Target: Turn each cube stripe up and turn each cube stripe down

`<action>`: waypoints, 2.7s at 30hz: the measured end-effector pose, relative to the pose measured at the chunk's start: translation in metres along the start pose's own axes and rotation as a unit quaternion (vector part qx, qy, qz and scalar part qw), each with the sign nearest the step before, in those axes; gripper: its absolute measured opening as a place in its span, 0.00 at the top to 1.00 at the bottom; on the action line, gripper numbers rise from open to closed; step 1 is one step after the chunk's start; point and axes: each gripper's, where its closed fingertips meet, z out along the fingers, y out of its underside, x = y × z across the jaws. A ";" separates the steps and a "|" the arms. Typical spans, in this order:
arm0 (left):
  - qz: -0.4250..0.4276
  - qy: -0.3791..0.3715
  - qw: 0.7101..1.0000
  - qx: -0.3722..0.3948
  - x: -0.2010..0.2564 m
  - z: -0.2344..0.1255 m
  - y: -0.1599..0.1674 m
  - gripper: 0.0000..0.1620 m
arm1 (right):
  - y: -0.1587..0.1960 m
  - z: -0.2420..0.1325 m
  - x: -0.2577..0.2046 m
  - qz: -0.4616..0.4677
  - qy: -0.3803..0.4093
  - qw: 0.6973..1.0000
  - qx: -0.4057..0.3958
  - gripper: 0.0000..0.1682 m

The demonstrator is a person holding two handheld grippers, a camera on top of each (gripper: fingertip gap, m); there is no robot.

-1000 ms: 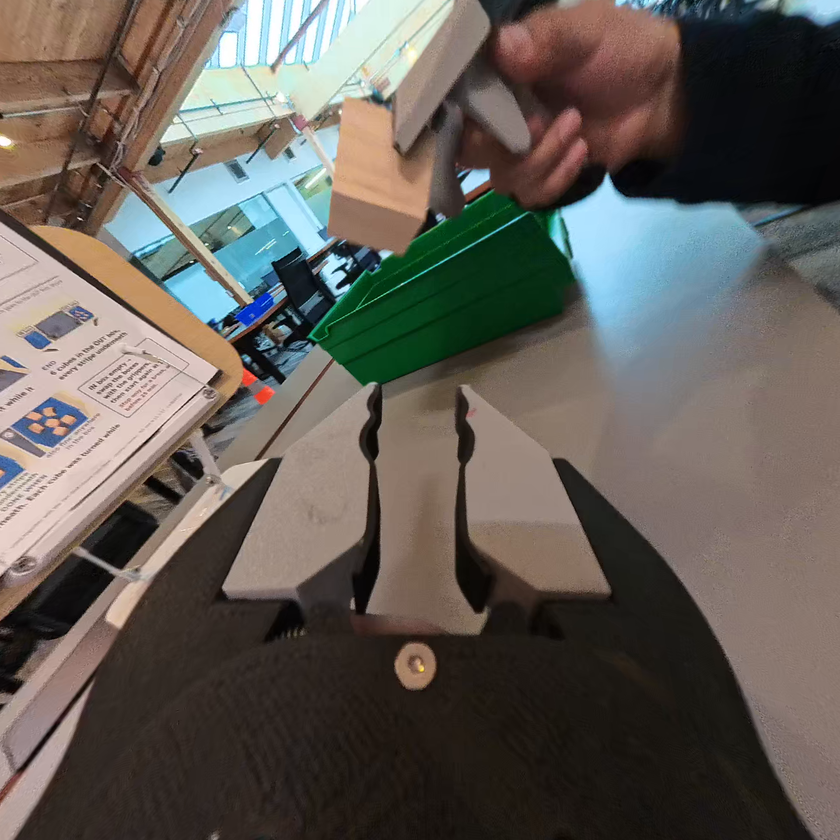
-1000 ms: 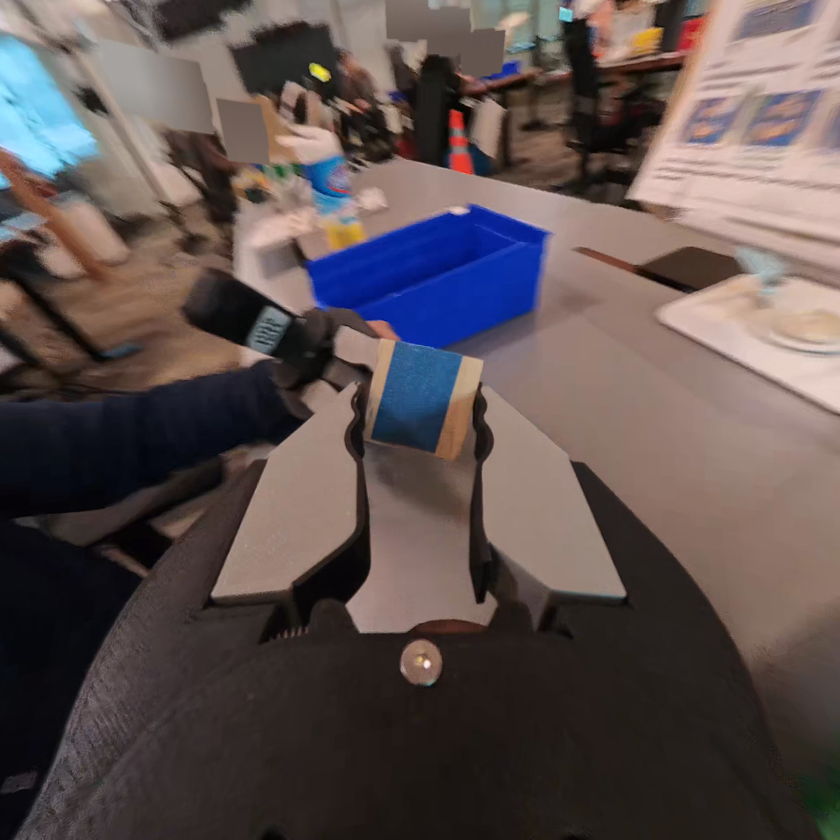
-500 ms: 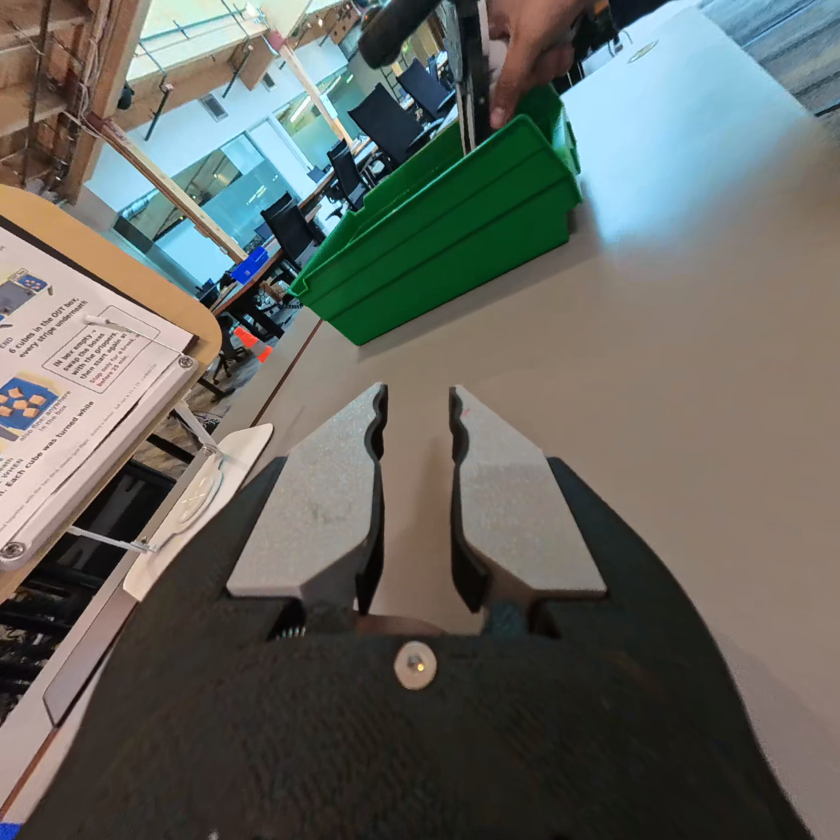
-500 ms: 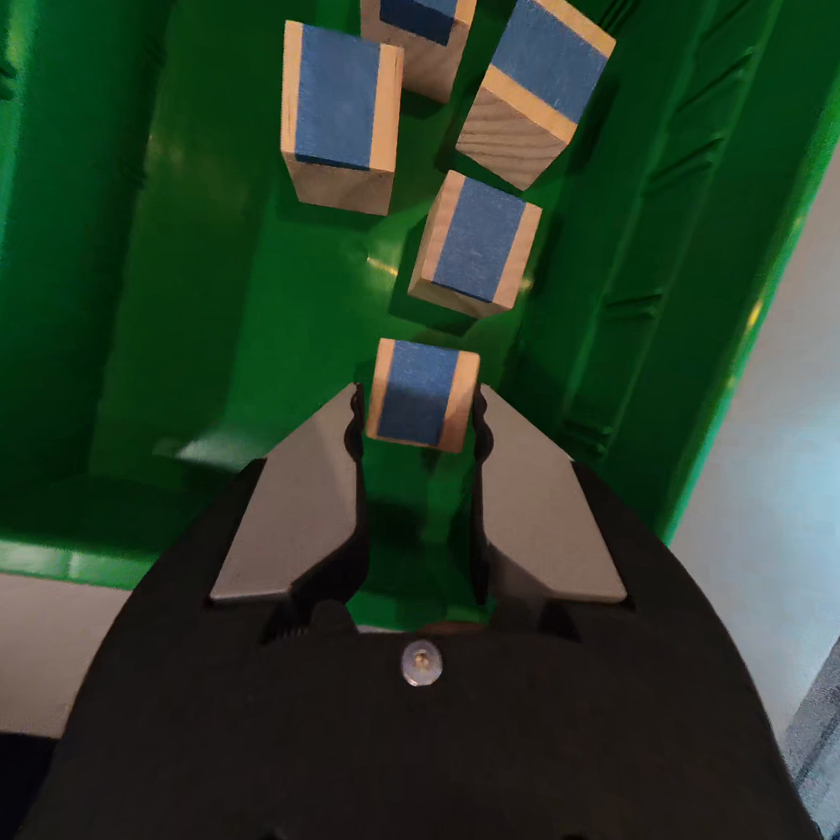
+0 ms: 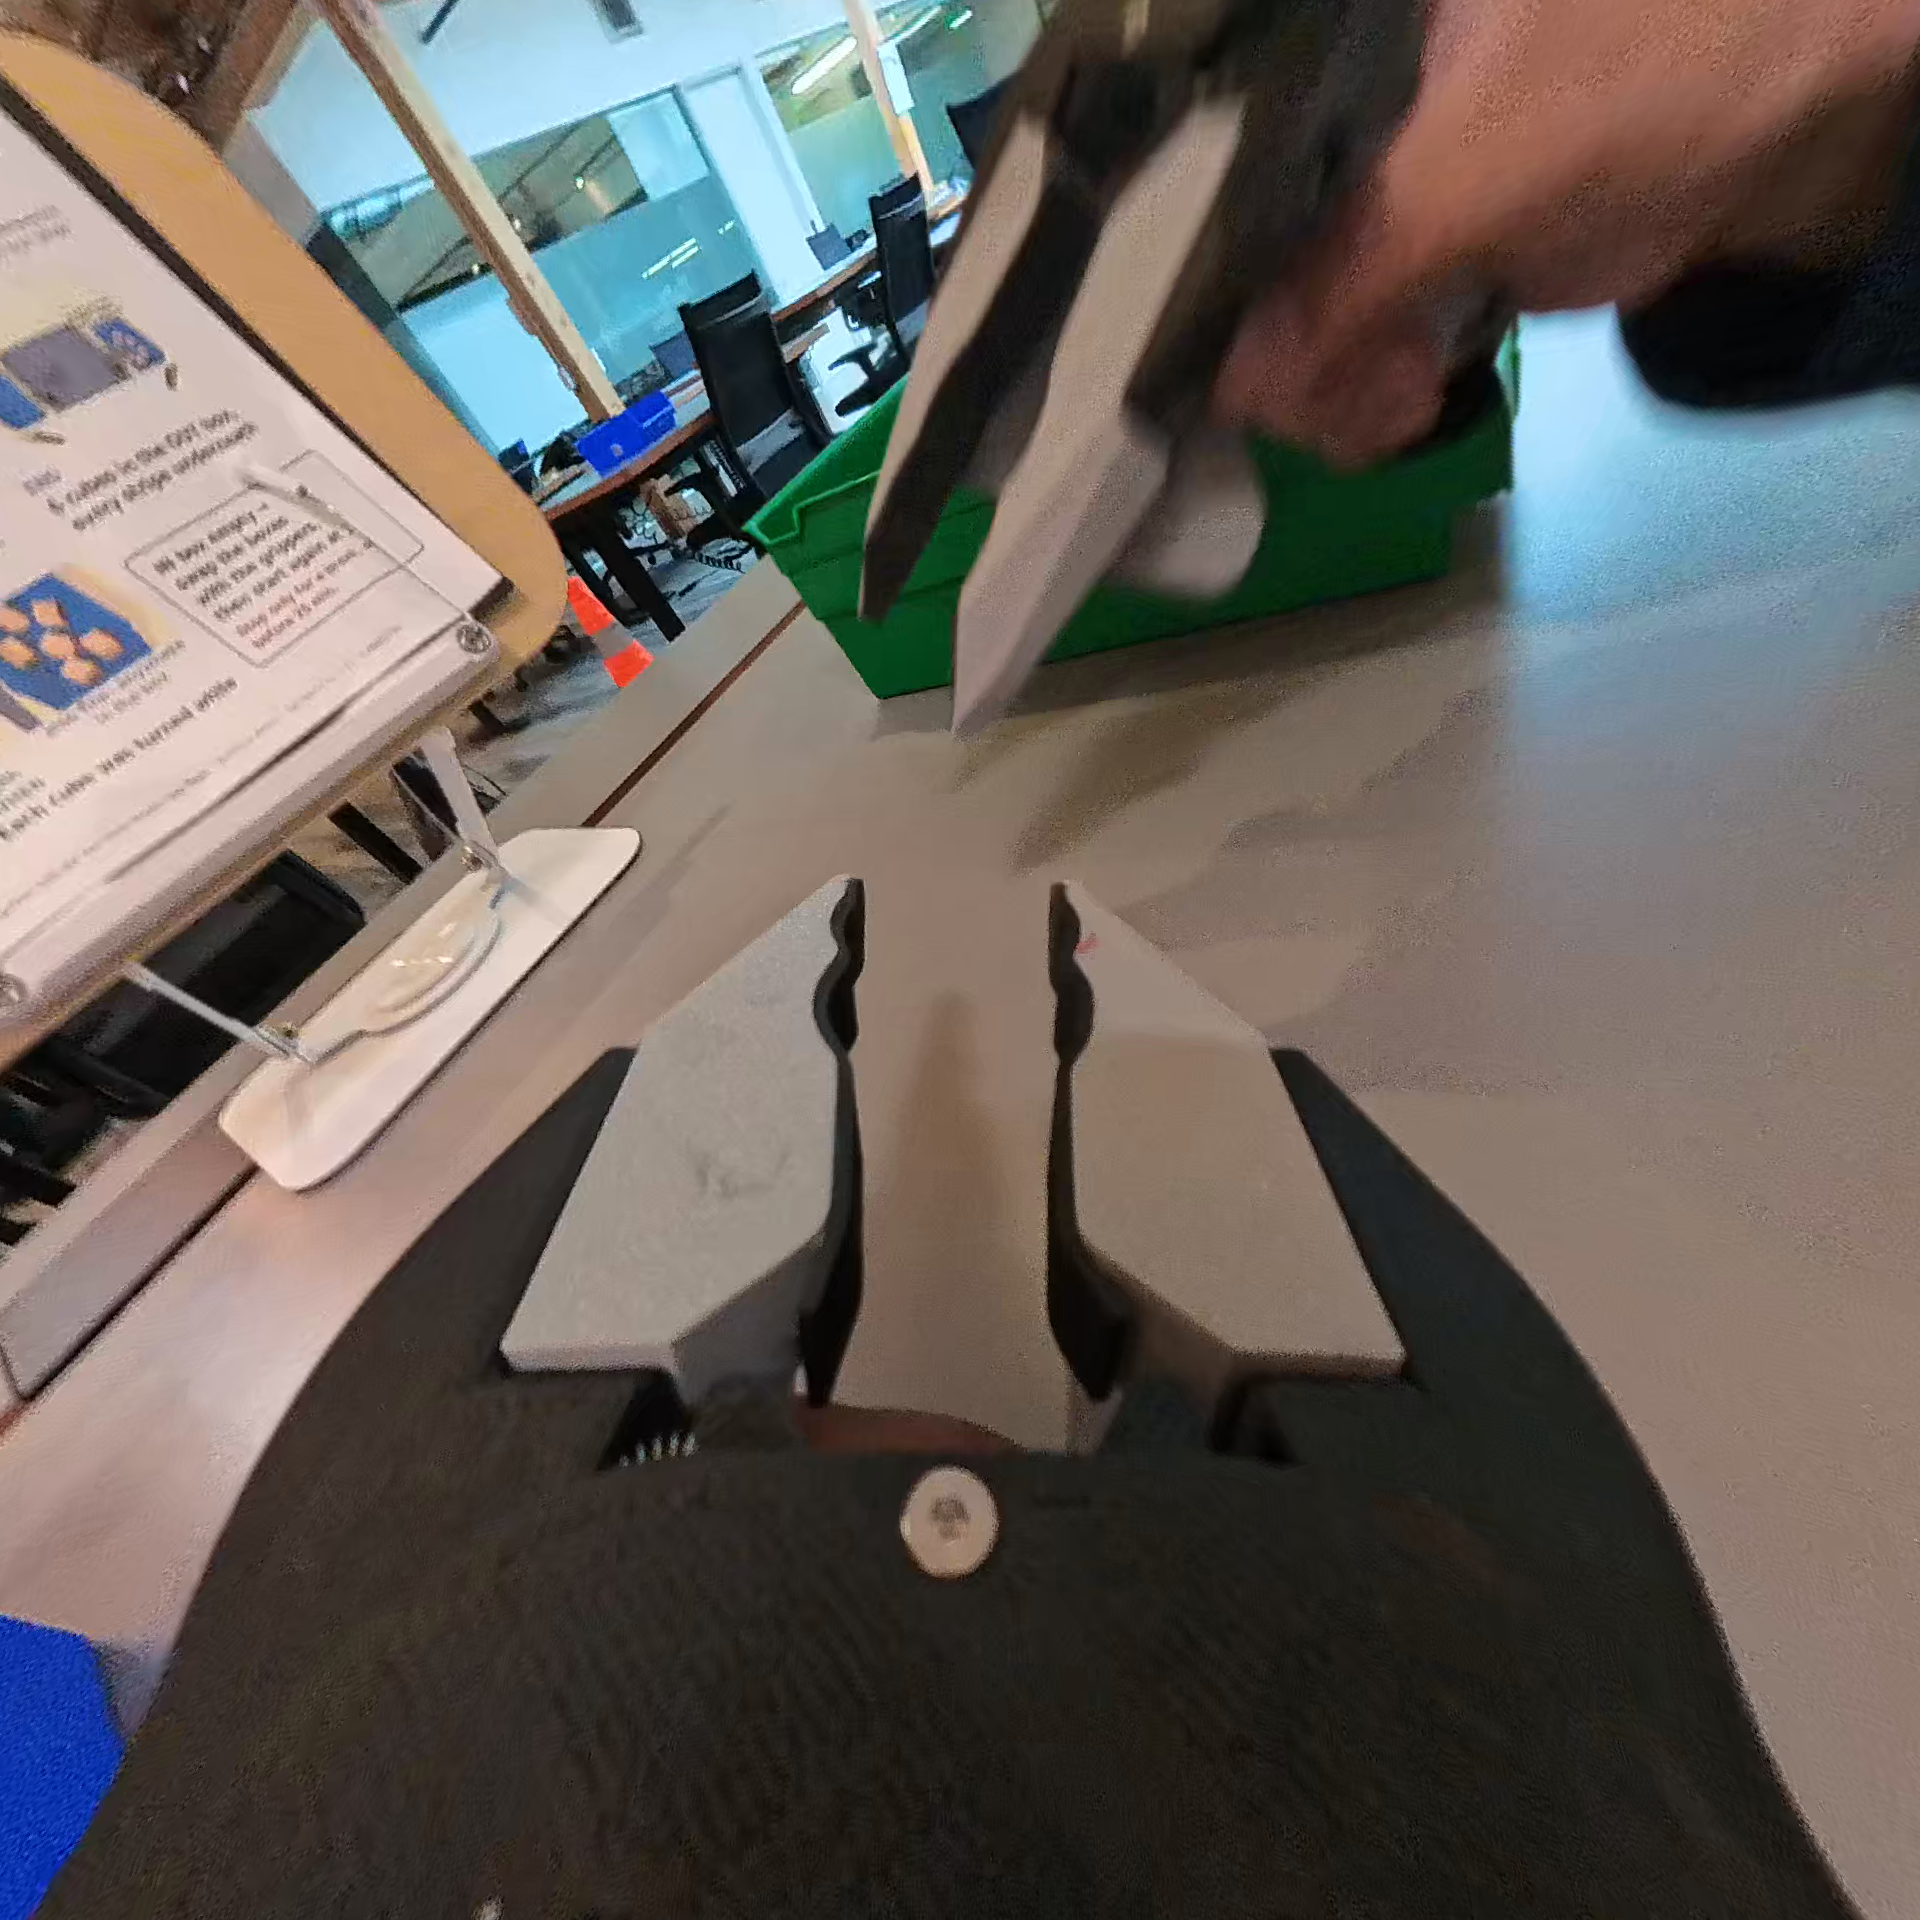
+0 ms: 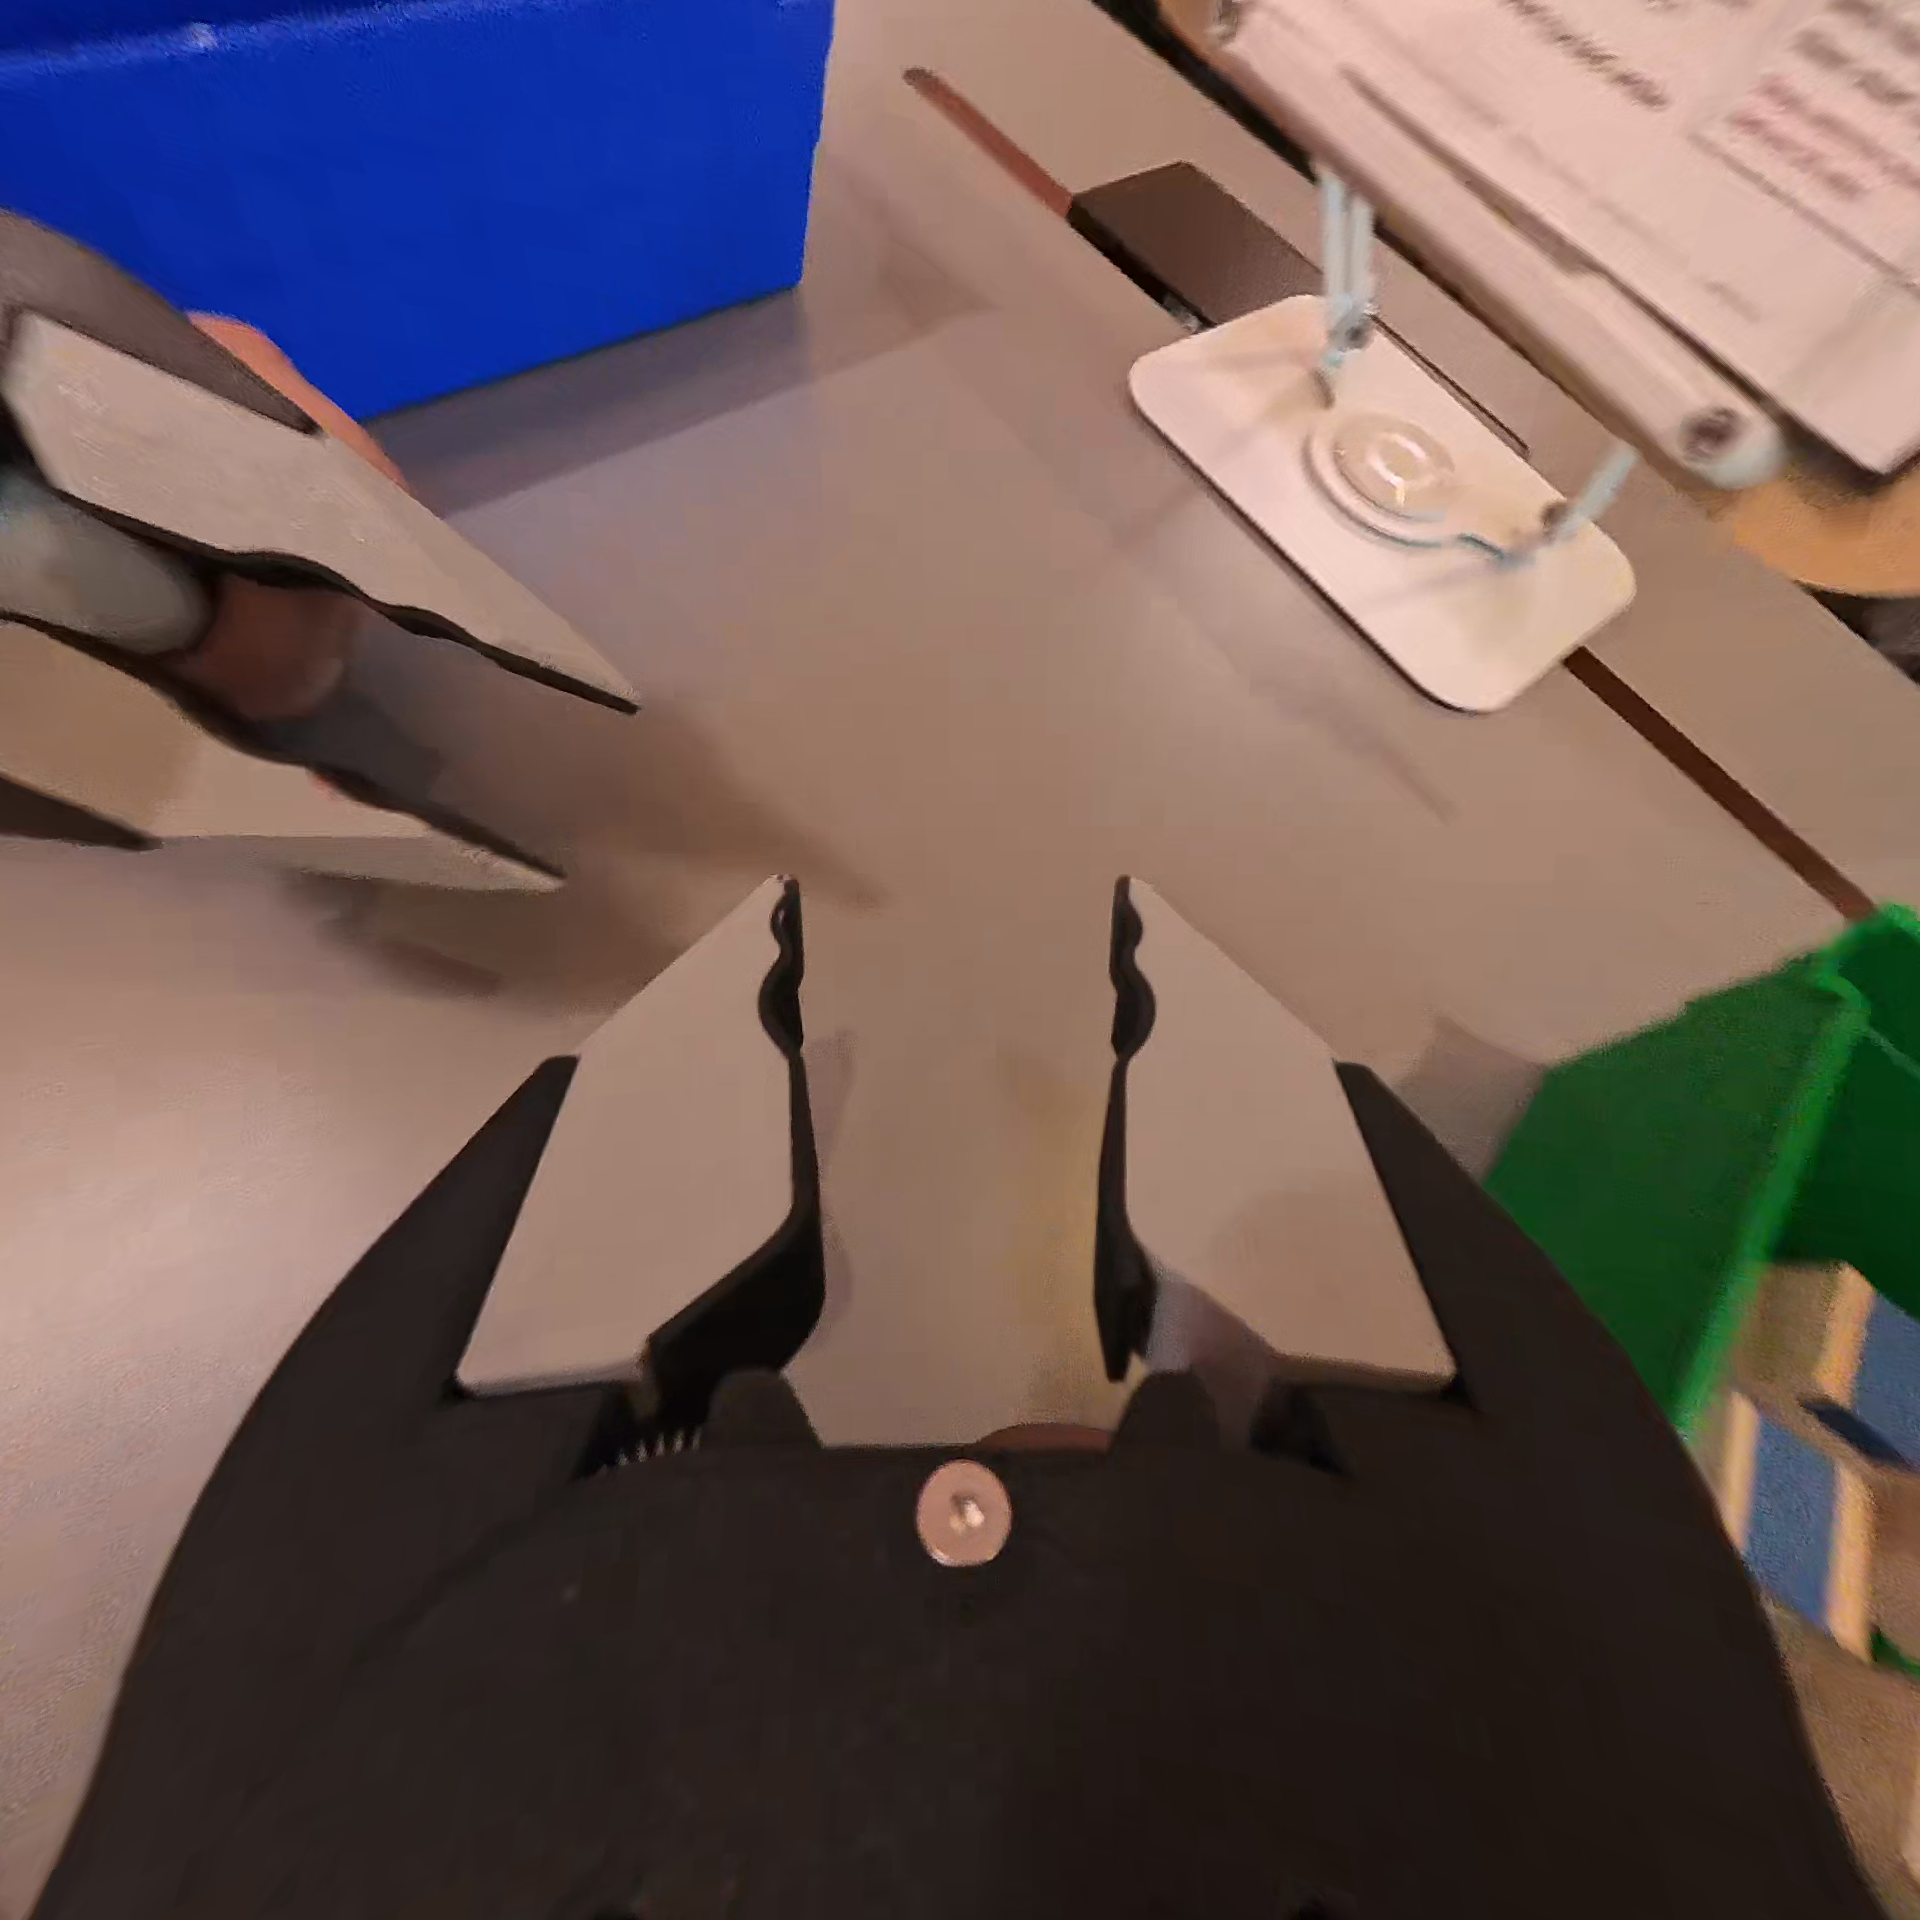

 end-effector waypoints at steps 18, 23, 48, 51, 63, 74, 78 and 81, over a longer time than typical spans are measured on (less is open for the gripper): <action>-0.232 -0.281 0.889 -0.277 -0.249 -0.147 0.056 0.62 | 0.029 0.034 -0.053 -0.001 -0.119 0.992 0.034 0.64; -0.360 -0.231 0.811 -0.399 -0.256 -0.120 0.155 0.52 | 0.028 0.034 -0.058 -0.037 -0.098 0.994 0.035 0.65; -0.416 -0.290 0.762 -0.402 -0.268 -0.183 0.190 0.57 | 0.037 0.041 -0.055 -0.048 -0.089 0.995 0.018 0.69; -0.439 -0.299 0.765 -0.364 -0.276 -0.171 0.184 0.52 | 0.038 0.044 -0.055 -0.043 -0.091 0.995 0.016 0.69; -0.391 -0.321 0.753 -0.420 -0.270 -0.138 0.219 0.72 | 0.038 0.044 -0.052 -0.049 -0.081 0.995 0.017 0.69; -0.381 -0.159 0.908 -0.072 -0.231 -0.131 0.022 0.72 | 0.000 0.015 -0.083 0.026 -0.226 0.967 0.116 0.71; -0.212 -0.043 0.976 0.031 -0.139 -0.107 -0.063 0.72 | -0.031 -0.018 -0.121 0.131 -0.431 0.879 0.153 0.70; -0.068 0.041 0.984 0.159 -0.057 -0.100 -0.108 0.73 | -0.053 -0.045 -0.131 0.217 -0.554 0.784 0.176 0.69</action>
